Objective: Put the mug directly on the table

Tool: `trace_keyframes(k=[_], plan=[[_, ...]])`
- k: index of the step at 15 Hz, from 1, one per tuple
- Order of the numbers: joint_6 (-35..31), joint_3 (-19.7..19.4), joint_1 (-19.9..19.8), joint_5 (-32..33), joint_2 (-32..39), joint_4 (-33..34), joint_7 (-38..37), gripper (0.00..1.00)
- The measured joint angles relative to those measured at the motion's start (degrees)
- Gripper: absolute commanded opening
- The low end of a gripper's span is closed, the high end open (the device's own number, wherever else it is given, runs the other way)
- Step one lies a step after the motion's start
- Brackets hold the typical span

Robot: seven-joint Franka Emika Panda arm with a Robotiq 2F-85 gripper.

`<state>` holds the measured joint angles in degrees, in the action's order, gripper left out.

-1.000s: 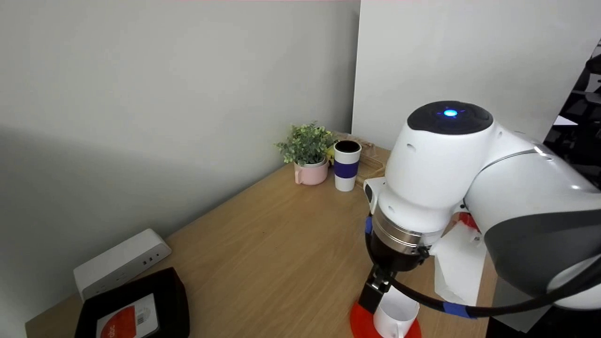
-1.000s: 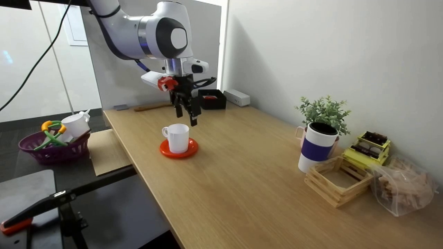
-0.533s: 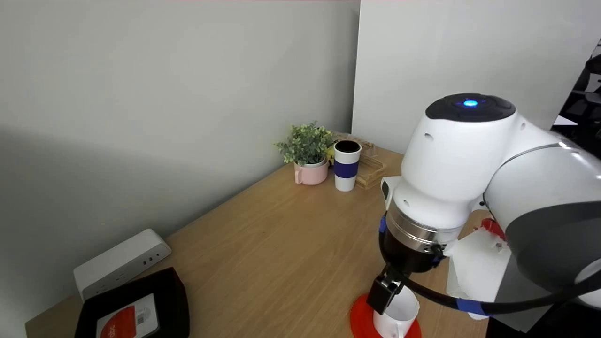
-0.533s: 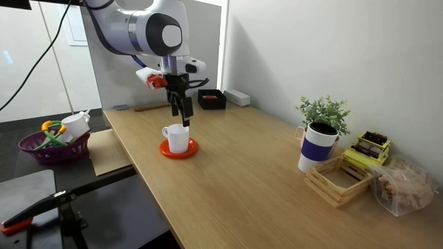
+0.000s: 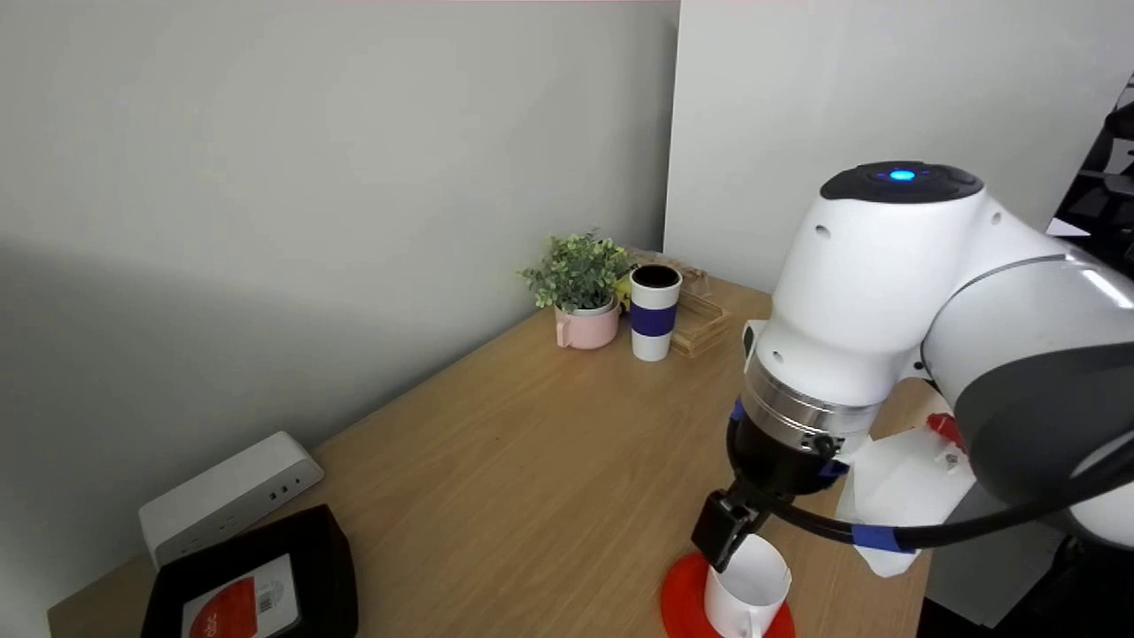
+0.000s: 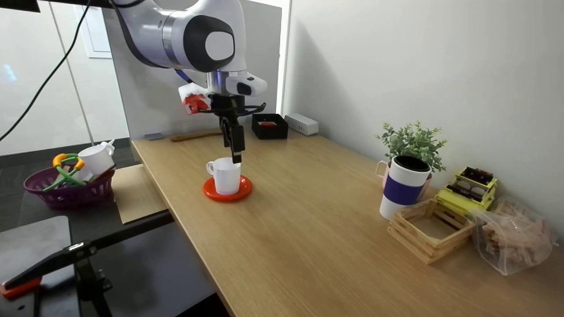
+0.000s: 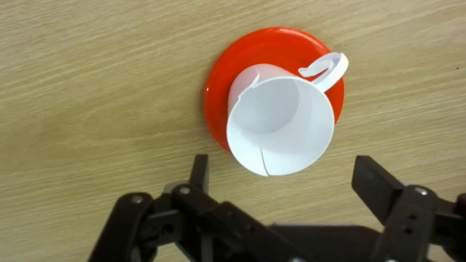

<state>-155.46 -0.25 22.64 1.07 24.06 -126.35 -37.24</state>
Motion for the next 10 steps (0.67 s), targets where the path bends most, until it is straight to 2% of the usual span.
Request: trace_keyframes(k=[10], plan=[[0.2, 4.2, -7.2, -10.0, 0.7, -0.4, 7.8, 1.00]])
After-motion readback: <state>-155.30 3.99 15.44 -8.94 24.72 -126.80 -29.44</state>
